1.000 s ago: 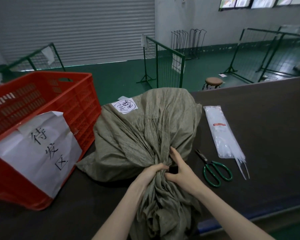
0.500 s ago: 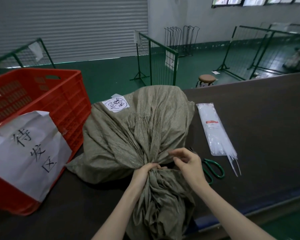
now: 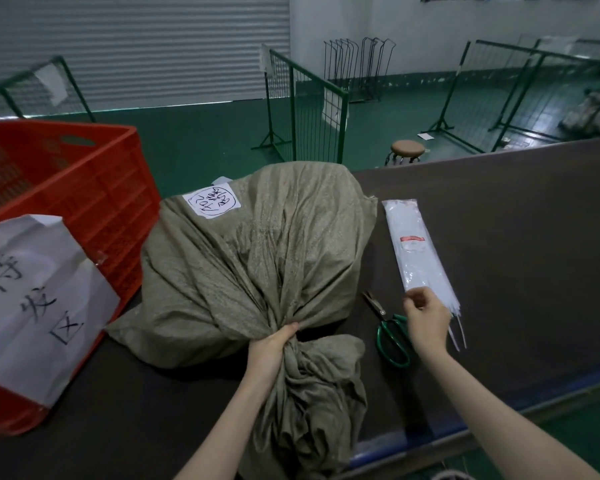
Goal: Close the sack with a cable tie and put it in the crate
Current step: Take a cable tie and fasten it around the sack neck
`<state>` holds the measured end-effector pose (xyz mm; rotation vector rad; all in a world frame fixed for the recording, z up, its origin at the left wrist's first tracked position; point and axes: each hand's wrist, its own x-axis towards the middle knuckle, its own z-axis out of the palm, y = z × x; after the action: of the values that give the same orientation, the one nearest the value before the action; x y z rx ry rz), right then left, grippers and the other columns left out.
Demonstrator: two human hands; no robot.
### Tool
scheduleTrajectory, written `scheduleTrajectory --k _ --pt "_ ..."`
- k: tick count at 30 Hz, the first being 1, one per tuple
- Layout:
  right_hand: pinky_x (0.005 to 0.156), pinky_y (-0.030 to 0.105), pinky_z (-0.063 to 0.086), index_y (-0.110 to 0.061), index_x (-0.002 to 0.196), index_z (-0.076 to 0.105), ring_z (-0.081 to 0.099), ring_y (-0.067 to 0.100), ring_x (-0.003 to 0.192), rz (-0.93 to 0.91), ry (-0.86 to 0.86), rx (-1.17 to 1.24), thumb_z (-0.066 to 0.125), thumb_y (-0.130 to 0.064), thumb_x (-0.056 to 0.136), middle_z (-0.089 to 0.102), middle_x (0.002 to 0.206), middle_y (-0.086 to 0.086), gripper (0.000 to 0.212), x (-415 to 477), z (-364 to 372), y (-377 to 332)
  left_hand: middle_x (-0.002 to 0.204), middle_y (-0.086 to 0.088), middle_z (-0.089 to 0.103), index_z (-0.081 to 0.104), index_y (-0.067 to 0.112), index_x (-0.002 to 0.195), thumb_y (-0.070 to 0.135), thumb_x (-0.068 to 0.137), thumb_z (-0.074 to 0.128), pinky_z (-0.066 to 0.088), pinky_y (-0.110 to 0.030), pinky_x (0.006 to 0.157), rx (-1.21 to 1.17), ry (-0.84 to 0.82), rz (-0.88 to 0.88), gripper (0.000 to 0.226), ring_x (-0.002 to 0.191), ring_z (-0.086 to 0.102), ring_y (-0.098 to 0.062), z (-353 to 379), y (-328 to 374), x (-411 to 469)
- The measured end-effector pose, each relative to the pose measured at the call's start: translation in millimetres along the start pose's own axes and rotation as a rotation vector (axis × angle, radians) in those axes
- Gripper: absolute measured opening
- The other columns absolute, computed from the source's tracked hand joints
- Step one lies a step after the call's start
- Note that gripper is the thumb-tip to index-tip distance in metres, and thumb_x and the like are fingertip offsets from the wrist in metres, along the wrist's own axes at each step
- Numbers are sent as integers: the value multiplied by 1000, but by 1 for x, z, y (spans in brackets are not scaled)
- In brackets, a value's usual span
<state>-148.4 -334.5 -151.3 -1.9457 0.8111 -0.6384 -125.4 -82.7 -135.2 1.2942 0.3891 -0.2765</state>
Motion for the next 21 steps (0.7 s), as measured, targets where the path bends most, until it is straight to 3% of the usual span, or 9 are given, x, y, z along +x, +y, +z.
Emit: scheduleTrajectory --k 4,11,15,21 --pt "75 37 46 1 98 67 63 38 95 70 47 -267 59 -4 86 69 100 22 16 26 -20 32 116 -7 67 66 2 113 2 75 74 42 -36 106 1 9 44 39 109 62 -21 2 -1 1" --pt "87 47 44 4 109 59 49 42 108 114 -89 -706 61 -15 85 56 114 26 31 40 -35 70 115 -7 68 68 7 108 6 74 75 42 -38 106 -9 20 22 34 108 62 -21 5 -1 1" --pt "90 47 43 6 108 58 45 43 112 179 -92 -703 62 -17 85 51 117 28 33 39 -33 79 112 -5 67 68 14 96 3 75 73 42 -31 102 -18 34 43 25 105 61 -19 8 1 -1" --pt "91 47 42 7 108 58 45 44 112 210 -56 -689 60 -12 85 51 117 29 30 41 -34 78 115 -4 67 67 16 100 4 74 74 40 -30 102 -9 40 64 29 109 60 -19 11 0 2"
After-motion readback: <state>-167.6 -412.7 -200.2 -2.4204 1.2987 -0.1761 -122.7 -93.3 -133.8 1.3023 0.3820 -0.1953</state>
